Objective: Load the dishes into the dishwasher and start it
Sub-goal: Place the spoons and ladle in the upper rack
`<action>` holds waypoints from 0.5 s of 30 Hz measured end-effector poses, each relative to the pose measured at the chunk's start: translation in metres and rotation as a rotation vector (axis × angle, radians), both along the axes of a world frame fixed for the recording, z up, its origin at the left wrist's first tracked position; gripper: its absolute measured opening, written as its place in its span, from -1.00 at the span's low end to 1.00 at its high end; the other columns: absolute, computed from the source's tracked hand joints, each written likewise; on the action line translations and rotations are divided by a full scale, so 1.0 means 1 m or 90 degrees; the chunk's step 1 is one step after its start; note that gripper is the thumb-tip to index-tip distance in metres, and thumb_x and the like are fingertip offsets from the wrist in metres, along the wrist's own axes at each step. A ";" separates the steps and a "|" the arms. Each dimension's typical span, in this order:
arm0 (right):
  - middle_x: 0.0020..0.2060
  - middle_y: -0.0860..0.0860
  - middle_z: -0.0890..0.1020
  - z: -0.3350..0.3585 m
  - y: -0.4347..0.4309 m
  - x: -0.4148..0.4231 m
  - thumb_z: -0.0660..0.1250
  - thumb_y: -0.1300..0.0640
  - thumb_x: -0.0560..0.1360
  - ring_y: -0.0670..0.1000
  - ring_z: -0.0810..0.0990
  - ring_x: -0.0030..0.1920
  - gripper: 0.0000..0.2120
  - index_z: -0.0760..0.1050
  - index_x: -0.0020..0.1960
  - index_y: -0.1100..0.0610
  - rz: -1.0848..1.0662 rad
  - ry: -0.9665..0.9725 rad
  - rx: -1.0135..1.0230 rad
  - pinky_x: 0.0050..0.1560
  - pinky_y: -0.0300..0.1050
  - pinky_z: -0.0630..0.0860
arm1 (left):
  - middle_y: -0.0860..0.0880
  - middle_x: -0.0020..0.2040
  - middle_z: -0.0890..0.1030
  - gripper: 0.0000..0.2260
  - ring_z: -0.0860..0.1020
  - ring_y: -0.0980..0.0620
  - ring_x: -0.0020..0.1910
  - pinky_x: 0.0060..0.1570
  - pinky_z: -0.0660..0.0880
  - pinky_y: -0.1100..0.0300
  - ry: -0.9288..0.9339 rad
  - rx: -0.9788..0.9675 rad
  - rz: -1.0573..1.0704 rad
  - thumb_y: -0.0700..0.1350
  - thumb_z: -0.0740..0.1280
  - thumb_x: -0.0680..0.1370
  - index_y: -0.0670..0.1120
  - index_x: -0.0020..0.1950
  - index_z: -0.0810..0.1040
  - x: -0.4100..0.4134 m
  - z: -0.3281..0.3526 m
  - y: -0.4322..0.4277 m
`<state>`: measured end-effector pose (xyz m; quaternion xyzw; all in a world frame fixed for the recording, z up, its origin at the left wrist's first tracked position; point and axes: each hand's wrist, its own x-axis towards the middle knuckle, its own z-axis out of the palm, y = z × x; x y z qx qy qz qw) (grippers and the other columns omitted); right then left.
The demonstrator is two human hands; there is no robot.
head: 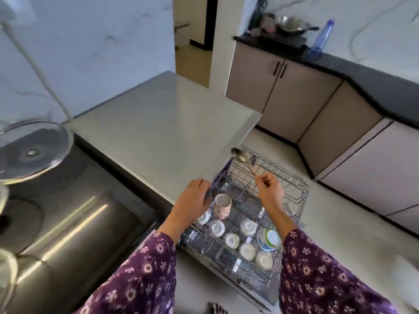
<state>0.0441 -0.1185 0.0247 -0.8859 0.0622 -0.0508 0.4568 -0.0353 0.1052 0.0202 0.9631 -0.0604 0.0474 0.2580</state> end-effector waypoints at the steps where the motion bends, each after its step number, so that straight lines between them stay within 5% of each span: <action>1: -0.36 -0.04 0.57 -0.015 -0.014 0.006 0.28 0.11 0.54 -0.11 0.47 -0.42 -0.86 0.49 -0.19 0.10 0.001 0.010 -0.005 -0.43 -0.35 0.42 | -0.10 0.12 0.49 -0.75 0.45 -0.09 0.11 0.13 0.44 -0.01 -0.009 0.022 -0.008 -0.14 0.31 0.49 -0.15 0.16 0.48 0.013 -0.004 -0.004; 3: -0.33 -0.02 0.58 -0.050 -0.038 0.023 0.28 0.12 0.54 -0.04 0.52 -0.37 -0.86 0.46 -0.19 0.10 0.009 0.040 -0.030 -0.38 -0.20 0.48 | -0.09 0.17 0.48 -0.71 0.44 -0.06 0.18 0.20 0.45 0.04 -0.026 0.062 -0.025 -0.11 0.31 0.51 -0.15 0.20 0.48 0.040 -0.016 -0.011; 10: -0.18 0.08 0.61 -0.159 -0.048 0.083 0.30 0.28 0.51 -0.09 0.49 -0.36 -0.92 0.53 -0.01 0.22 0.081 0.189 -0.180 -0.42 -0.33 0.33 | -0.16 0.19 0.49 -0.61 0.49 -0.12 0.19 0.22 0.48 0.04 -0.054 0.140 -0.058 -0.17 0.42 0.43 -0.22 0.22 0.47 0.101 -0.049 -0.010; 15: -0.17 0.08 0.57 -0.212 -0.020 0.119 0.25 0.30 0.52 -0.02 0.51 -0.30 -0.90 0.53 -0.01 0.21 0.128 0.257 -0.192 -0.29 -0.24 0.42 | -0.13 0.24 0.48 -0.64 0.45 -0.07 0.25 0.30 0.38 0.10 -0.091 0.125 -0.047 -0.18 0.30 0.50 -0.22 0.28 0.43 0.104 -0.061 -0.013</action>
